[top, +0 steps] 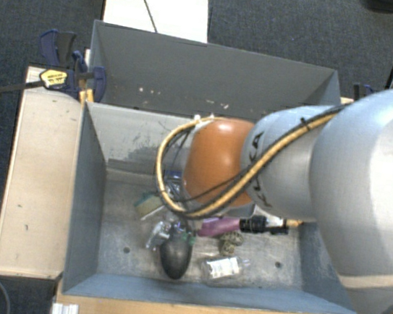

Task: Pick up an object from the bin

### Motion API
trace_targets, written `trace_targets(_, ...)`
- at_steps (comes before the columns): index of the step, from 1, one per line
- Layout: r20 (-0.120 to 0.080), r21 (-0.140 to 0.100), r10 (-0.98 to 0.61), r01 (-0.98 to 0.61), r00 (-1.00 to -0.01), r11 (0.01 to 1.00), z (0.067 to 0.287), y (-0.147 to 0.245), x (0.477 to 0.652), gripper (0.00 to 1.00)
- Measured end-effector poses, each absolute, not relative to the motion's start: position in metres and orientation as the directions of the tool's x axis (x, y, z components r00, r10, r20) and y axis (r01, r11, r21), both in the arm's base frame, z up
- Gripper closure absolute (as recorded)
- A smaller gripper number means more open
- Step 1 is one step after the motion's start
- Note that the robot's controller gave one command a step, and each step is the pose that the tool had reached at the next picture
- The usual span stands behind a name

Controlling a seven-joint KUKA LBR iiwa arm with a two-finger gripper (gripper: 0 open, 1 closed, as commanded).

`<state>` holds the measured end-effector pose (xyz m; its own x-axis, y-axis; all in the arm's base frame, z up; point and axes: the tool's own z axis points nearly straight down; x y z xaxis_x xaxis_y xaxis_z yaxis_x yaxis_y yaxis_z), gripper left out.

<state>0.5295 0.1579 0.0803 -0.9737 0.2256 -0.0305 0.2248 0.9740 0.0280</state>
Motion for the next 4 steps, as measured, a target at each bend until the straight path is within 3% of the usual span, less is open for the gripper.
trace_targets(1, 0.000, 0.009, 0.347, 0.347, -0.938, 0.938, 0.088, 0.145, 0.546, 0.00)
trace_targets(2, 0.001, 0.007, 0.545, 0.545, -0.839, 0.839, 0.093, 0.135, 0.548, 0.00)
trace_targets(3, 0.013, 0.011, 0.538, 0.538, -0.843, 0.843, 0.089, 0.111, 0.552, 0.00)
trace_targets(4, 0.002, 0.008, 0.569, 0.569, -0.823, 0.823, 0.090, 0.116, 0.548, 0.00)
